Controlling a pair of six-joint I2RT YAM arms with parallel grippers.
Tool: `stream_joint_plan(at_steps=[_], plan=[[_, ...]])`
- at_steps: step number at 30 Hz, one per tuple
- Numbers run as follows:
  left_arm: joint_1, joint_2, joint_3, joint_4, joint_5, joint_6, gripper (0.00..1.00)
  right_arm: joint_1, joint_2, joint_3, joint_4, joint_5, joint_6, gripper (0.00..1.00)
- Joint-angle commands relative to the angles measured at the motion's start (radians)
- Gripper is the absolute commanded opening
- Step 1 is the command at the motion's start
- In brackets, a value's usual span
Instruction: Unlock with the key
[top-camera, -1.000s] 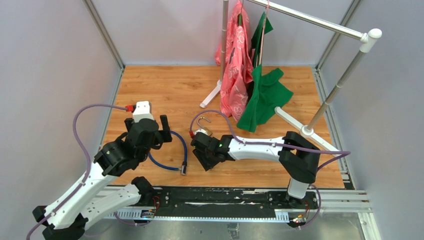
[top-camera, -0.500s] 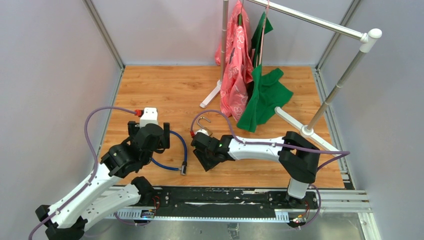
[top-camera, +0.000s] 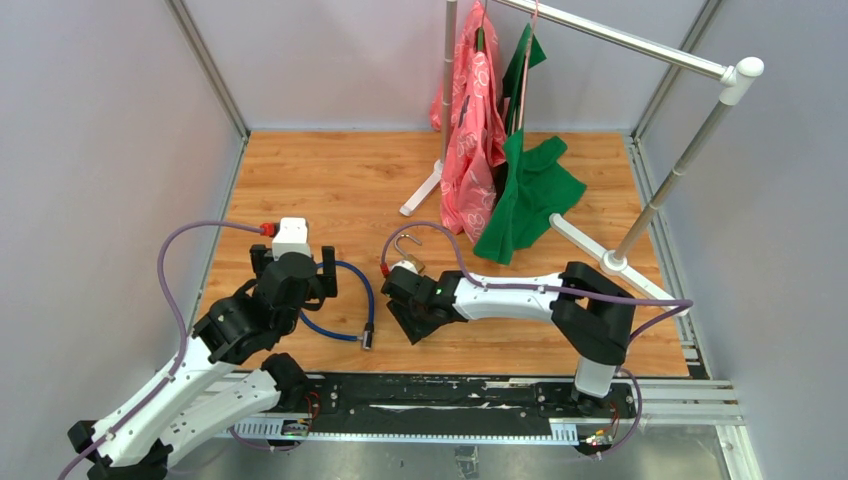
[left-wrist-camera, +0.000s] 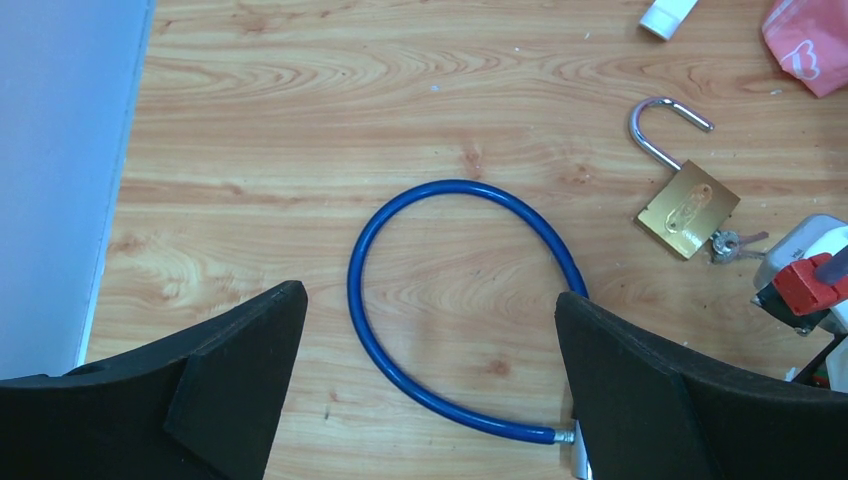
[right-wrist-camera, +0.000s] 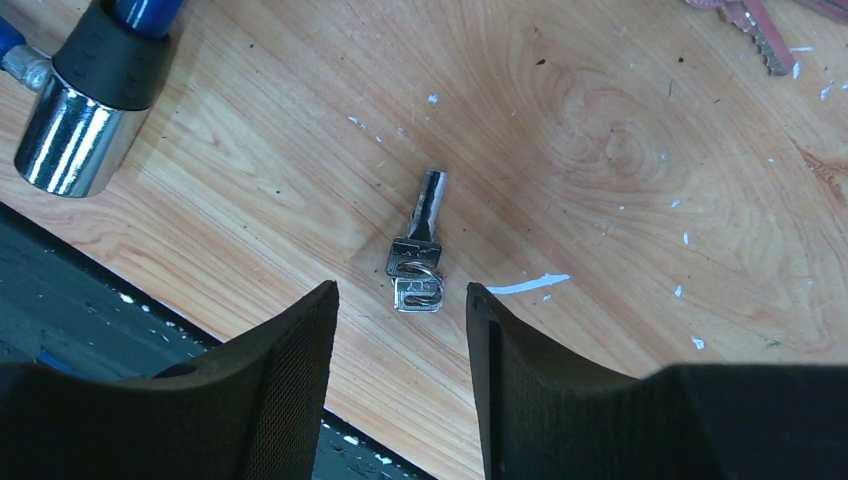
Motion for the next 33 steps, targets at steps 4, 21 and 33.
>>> stream_joint_plan(at_steps=[4, 21, 33], plan=[[0.008, -0.007, -0.009, 0.023, -0.006, 0.003, 1.0, -0.011, 0.028, 0.01, -0.028, 0.007, 0.002, 0.51], [0.008, 0.002, -0.008, 0.023, -0.003, 0.002, 1.0, -0.012, 0.081, 0.047, -0.026, -0.003, -0.018, 0.39], [0.008, 0.005, -0.008, 0.024, -0.003, 0.003, 1.0, -0.011, 0.092, -0.001, -0.024, 0.013, -0.019, 0.21]])
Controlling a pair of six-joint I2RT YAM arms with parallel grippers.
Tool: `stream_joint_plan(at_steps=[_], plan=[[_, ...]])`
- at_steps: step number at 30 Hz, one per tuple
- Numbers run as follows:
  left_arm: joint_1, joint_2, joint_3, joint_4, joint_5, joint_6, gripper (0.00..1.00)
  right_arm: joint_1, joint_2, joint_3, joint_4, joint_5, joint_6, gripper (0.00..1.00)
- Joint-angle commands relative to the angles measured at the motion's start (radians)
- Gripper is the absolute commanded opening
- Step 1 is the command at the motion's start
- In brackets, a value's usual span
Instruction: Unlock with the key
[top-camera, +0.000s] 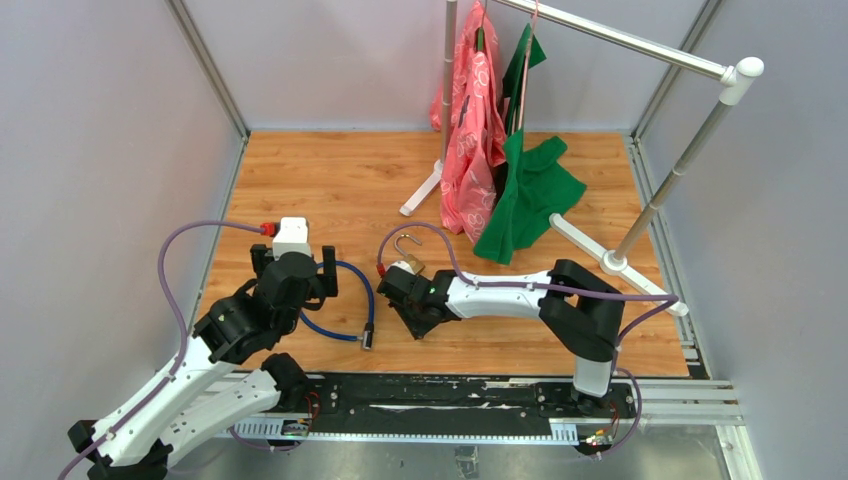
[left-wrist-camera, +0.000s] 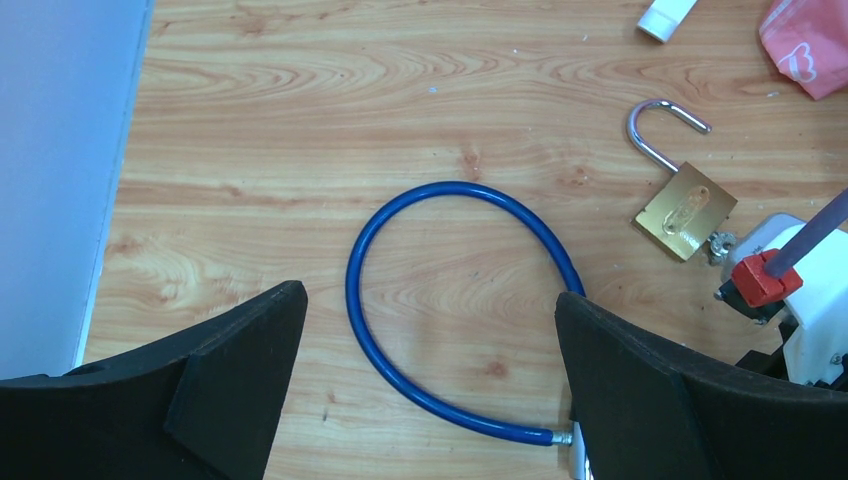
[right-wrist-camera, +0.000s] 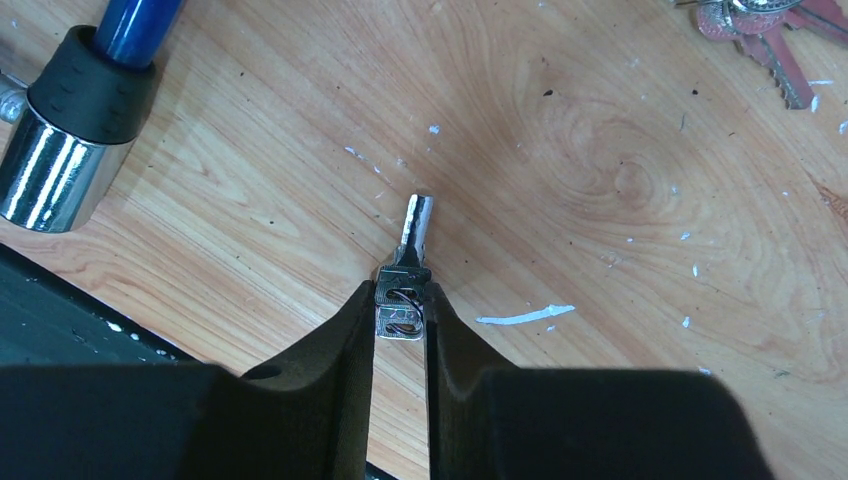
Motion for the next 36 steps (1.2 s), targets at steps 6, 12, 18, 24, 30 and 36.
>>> stream_joint_plan(at_steps=[6, 12, 18, 24, 30, 36], plan=[[0.008, 0.008, -0.007, 0.017, -0.003, 0.003, 1.0, -0.006, 0.012, -0.063, 0.014, -0.008, -0.027, 0.1], [0.008, 0.006, -0.007, 0.016, -0.003, 0.003, 1.0, -0.008, -0.041, -0.108, 0.077, -0.024, -0.046, 0.01], [0.008, 0.005, -0.007, 0.016, -0.002, 0.003, 1.0, -0.007, -0.079, -0.138, 0.099, -0.019, -0.056, 0.0], [0.008, 0.003, -0.007, 0.016, -0.003, 0.003, 1.0, -0.007, -0.109, -0.157, 0.113, -0.008, -0.061, 0.0], [0.008, -0.001, -0.008, 0.016, -0.002, 0.003, 1.0, -0.011, -0.147, -0.185, 0.142, -0.005, -0.065, 0.0], [0.008, -0.007, -0.009, 0.016, 0.0, 0.003, 0.99, -0.02, -0.183, -0.22, 0.186, -0.034, -0.071, 0.0]])
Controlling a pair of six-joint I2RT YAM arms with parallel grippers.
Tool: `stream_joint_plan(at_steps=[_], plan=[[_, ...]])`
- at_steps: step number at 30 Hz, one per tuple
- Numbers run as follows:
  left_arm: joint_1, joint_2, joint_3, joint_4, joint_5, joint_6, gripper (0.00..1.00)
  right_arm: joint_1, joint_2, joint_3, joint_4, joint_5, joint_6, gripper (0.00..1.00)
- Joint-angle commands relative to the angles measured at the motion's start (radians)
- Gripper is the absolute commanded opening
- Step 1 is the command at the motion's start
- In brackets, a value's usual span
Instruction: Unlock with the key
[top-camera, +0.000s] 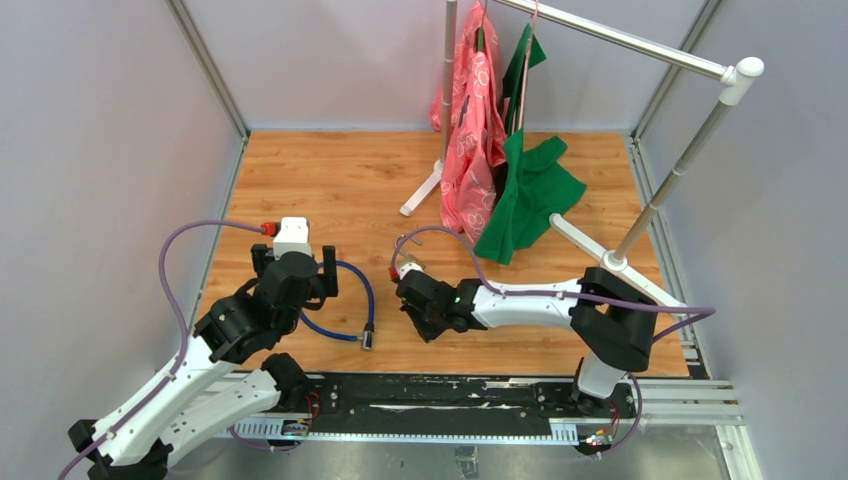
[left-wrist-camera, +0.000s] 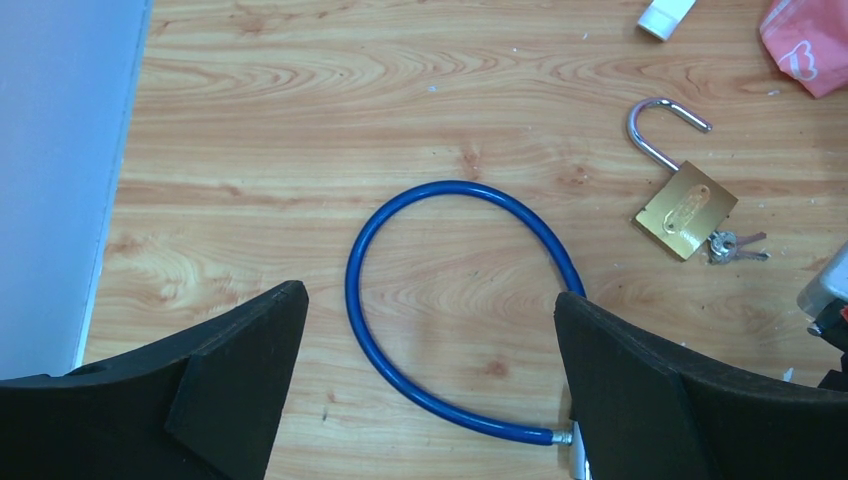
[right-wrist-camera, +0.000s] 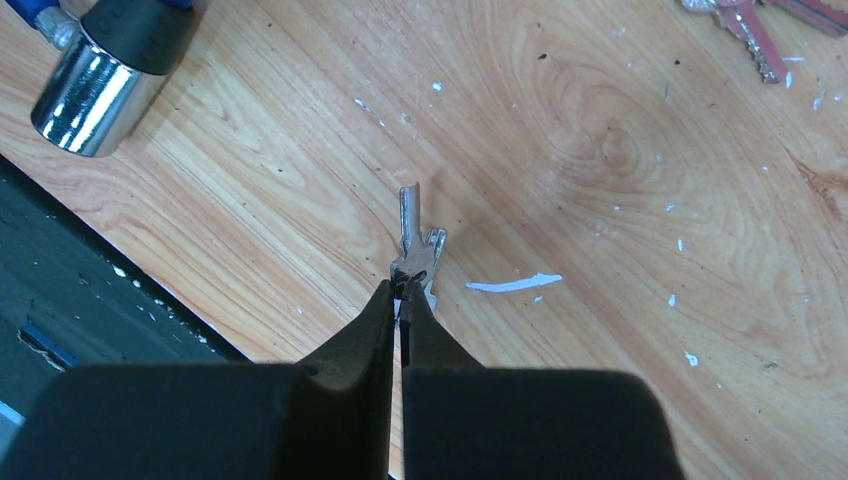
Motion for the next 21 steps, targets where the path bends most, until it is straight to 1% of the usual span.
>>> stream_joint_plan(at_steps=[1, 11, 12, 21], plan=[[0.008, -0.011, -0.008, 0.017, -0.001, 0.004, 0.98, -0.016, -0.035, -0.038, 0.024, -0.017, -0.02, 0.0], [0.008, -0.01, -0.009, 0.019, 0.004, 0.008, 0.97, -0.029, -0.073, -0.063, 0.055, -0.035, -0.024, 0.0], [0.008, -0.01, -0.009, 0.019, 0.005, 0.008, 0.97, -0.03, -0.076, -0.064, 0.057, -0.064, -0.025, 0.0], [0.008, -0.017, -0.012, 0.03, 0.033, 0.026, 0.92, -0.045, -0.138, -0.088, 0.087, -0.109, -0.038, 0.0]])
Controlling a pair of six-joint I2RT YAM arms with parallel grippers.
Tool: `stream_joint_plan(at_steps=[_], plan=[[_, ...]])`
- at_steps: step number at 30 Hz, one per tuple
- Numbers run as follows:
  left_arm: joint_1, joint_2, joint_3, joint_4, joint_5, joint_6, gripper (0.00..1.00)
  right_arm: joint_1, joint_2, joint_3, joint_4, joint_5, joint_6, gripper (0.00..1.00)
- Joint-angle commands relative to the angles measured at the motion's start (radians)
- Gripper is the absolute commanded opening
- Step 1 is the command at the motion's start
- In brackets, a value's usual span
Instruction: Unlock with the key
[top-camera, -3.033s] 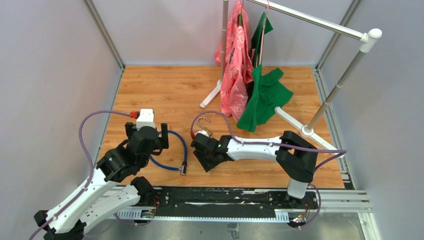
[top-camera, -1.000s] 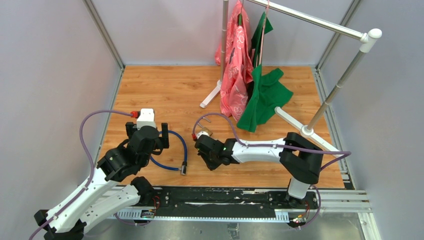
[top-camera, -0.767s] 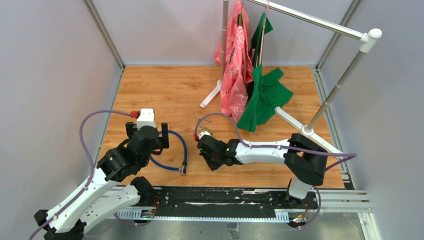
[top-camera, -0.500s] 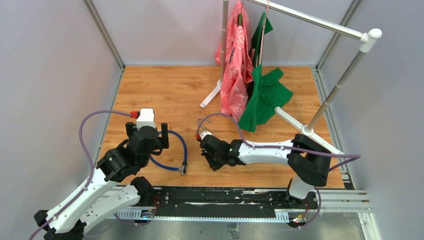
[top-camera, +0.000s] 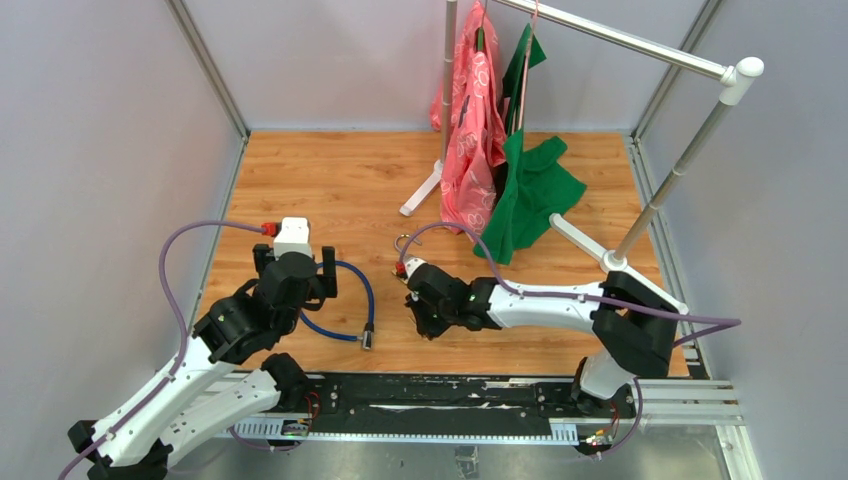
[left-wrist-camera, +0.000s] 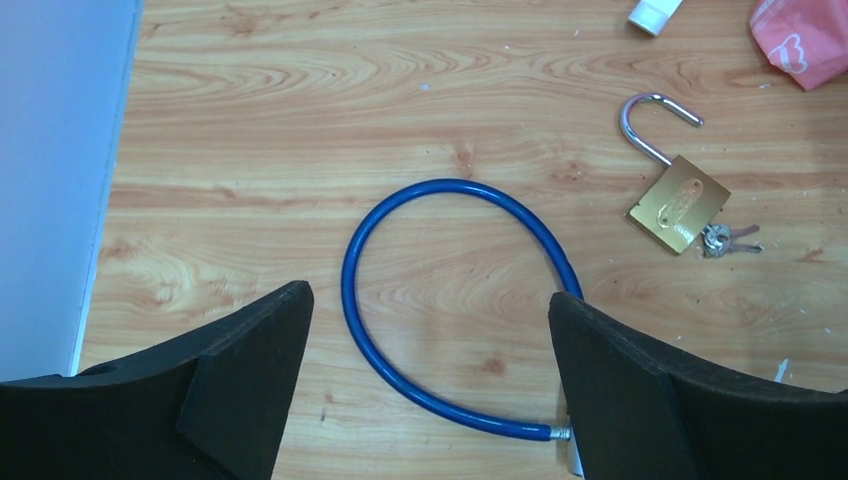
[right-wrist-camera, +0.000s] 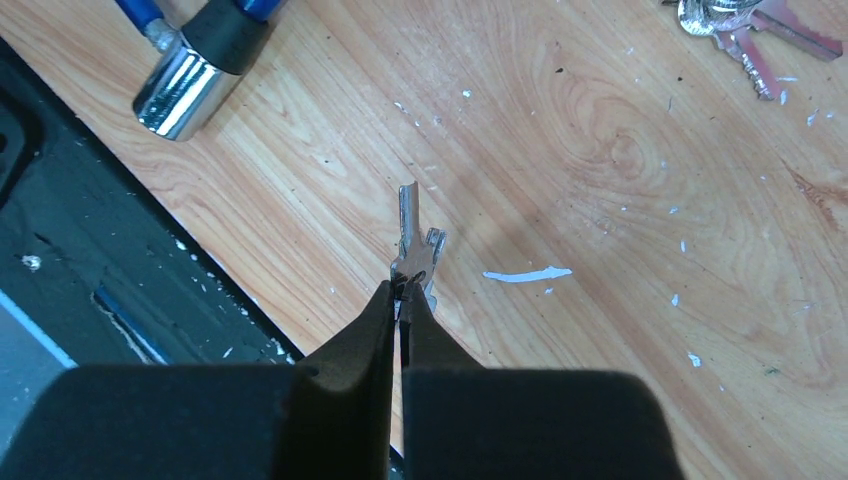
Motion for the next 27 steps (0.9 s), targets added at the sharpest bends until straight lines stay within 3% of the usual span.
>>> stream_joint_plan(at_steps=[1, 10, 18, 27], plan=[[0.008, -0.013, -0.01, 0.037, 0.037, 0.036, 0.92, -0.015, -0.055, -0.015, 0.015, -0.029, -0.029, 0.0], [0.008, -0.033, 0.024, 0.103, 0.284, 0.129, 0.84, -0.089, -0.269, -0.079, 0.022, -0.117, -0.059, 0.0], [0.008, -0.044, 0.047, 0.242, 0.707, 0.231, 0.83, -0.22, -0.501, -0.154, 0.038, -0.307, -0.057, 0.0], [0.008, 0.02, 0.108, 0.33, 1.139, 0.302, 0.81, -0.281, -0.624, -0.148, 0.092, -0.618, -0.01, 0.0]])
